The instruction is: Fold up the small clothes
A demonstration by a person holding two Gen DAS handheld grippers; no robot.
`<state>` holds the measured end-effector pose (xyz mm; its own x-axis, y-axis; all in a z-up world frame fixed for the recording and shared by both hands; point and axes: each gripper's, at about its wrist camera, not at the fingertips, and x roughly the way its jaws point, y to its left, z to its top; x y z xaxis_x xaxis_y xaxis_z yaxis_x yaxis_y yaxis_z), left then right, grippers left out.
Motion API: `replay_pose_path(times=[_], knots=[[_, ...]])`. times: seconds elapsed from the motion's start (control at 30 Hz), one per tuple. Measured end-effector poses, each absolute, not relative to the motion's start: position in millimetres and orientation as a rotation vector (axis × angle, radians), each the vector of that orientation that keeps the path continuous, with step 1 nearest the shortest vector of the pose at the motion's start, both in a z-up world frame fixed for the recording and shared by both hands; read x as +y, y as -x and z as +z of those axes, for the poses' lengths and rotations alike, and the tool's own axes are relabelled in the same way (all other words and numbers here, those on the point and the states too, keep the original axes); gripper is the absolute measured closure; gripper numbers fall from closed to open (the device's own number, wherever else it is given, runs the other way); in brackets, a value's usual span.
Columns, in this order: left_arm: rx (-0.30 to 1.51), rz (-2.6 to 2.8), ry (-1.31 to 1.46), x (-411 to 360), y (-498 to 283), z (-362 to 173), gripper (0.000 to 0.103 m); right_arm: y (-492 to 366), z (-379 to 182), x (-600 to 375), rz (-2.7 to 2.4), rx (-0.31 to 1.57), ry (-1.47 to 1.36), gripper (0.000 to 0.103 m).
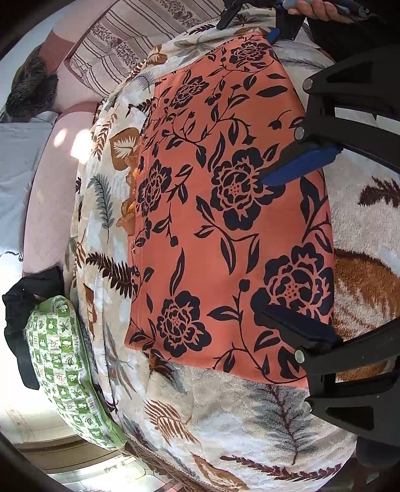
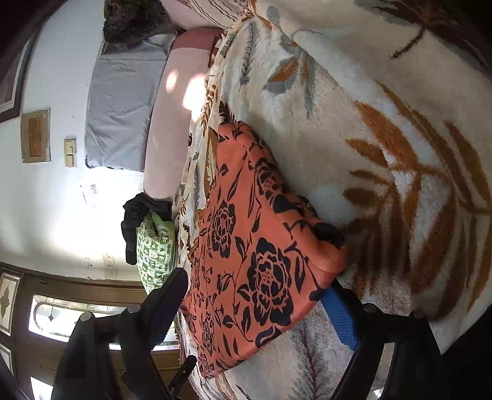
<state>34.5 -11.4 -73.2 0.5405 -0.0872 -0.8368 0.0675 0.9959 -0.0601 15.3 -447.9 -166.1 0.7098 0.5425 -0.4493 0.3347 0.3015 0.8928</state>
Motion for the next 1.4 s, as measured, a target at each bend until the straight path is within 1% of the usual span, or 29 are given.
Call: replay_pose_path(times=[0.13, 0.37, 0.43, 0.47, 0.53, 0.6, 0.63, 0.73, 0.77, 0.83, 0.87, 0.9, 0.97, 1.0, 1.03, 1.07, 1.13, 1.17, 1.27, 1.3, 1.33, 1.4], knots=[[1.005, -0.088, 0.017, -13.8, -38.6, -76.1, 0.023, -18.5, -174.9, -450.2, 0.148, 0.833, -1.307, 0.016], [0.982, -0.092, 0.023, -26.6, -53.9, -73.7, 0.023, -19.3, -169.6, -452.2, 0.16, 0.807, -1.277, 0.016], [0.997, -0.105, 0.003, -36.3, -61.6, -80.8, 0.023, -20.8, -165.6, -451.8, 0.15, 0.801, -1.238, 0.016], [1.01, -0.108, -0.017, -42.2, -66.0, -88.3, 0.02, -22.7, -166.6, -451.1, 0.147, 0.813, -1.225, 0.016], [1.057, -0.083, -0.103, -54.6, -73.0, -107.2, 0.019, -25.8, -168.2, -449.7, 0.14, 0.831, -1.211, 0.018], [1.012, -0.076, -0.154, -62.9, -68.2, -101.5, 0.018, -27.0, -163.8, -448.6, 0.149, 0.83, -1.191, 0.019], [0.999, -0.091, -0.149, -64.1, -65.8, -95.6, 0.018, -27.3, -158.5, -447.8, 0.153, 0.823, -1.167, 0.022], [0.929, -0.102, -0.131, -64.3, -61.8, -80.8, 0.017, -29.3, -146.8, -444.8, 0.154, 0.806, -1.113, 0.023], [0.93, -0.093, -0.139, -65.3, -64.3, -83.4, 0.016, -31.6, -147.3, -444.0, 0.148, 0.813, -1.103, 0.023], [1.028, -0.086, -0.161, -68.2, -76.2, -105.0, 0.015, -38.8, -157.8, -443.2, 0.11, 0.863, -1.106, 0.022], [1.043, -0.086, -0.161, -67.7, -79.2, -113.1, 0.01, -43.1, -166.0, -442.7, 0.111, 0.892, -1.117, 0.022], [1.01, -0.073, -0.16, -65.6, -78.1, -111.8, 0.005, -43.8, -170.0, -443.7, 0.111, 0.887, -1.13, 0.022], [1.028, -0.071, -0.136, -61.8, -79.3, -110.0, 0.005, -43.9, -165.3, -443.4, 0.108, 0.89, -1.113, 0.023], [1.032, -0.072, -0.124, -60.4, -79.8, -109.2, 0.005, -44.5, -162.3, -442.4, 0.107, 0.894, -1.089, 0.026], [1.035, -0.075, -0.123, -59.9, -79.6, -108.4, 0.005, -45.5, -161.1, -441.5, 0.101, 0.902, -1.072, 0.033], [1.034, -0.077, -0.12, -58.7, -78.6, -106.1, 0.005, -46.9, -161.9, -440.9, 0.095, 0.914, -1.064, 0.037], [1.016, -0.079, -0.112, -56.6, -75.8, -100.8, 0.005, -48.8, -164.0, -439.9, 0.083, 0.934, -1.049, 0.055], [1.009, -0.082, -0.11, -55.5, -74.9, -99.1, 0.005, -49.3, -165.1, -439.1, 0.075, 0.943, -1.042, 0.057], [1.042, -0.084, -0.106, -53.2, -79.4, -109.5, 0.005, -49.1, -167.9, -439.5, 0.059, 0.945, -1.047, 0.056], [1.042, -0.088, -0.11, -53.5, -80.0, -114.2, 0.003, -49.3, -168.6, -439.8, 0.054, 0.942, -1.057, 0.056], [1.02, -0.088, -0.125, -54.9, -78.5, -115.6, 0.001, -50.6, -169.9, -439.7, 0.06, 0.947, -1.066, 0.052], [1.018, -0.087, -0.132, -55.1, -78.2, -115.2, 0.0, -52.5, -169.3, -440.3, 0.057, 0.957, -1.065, 0.051]])
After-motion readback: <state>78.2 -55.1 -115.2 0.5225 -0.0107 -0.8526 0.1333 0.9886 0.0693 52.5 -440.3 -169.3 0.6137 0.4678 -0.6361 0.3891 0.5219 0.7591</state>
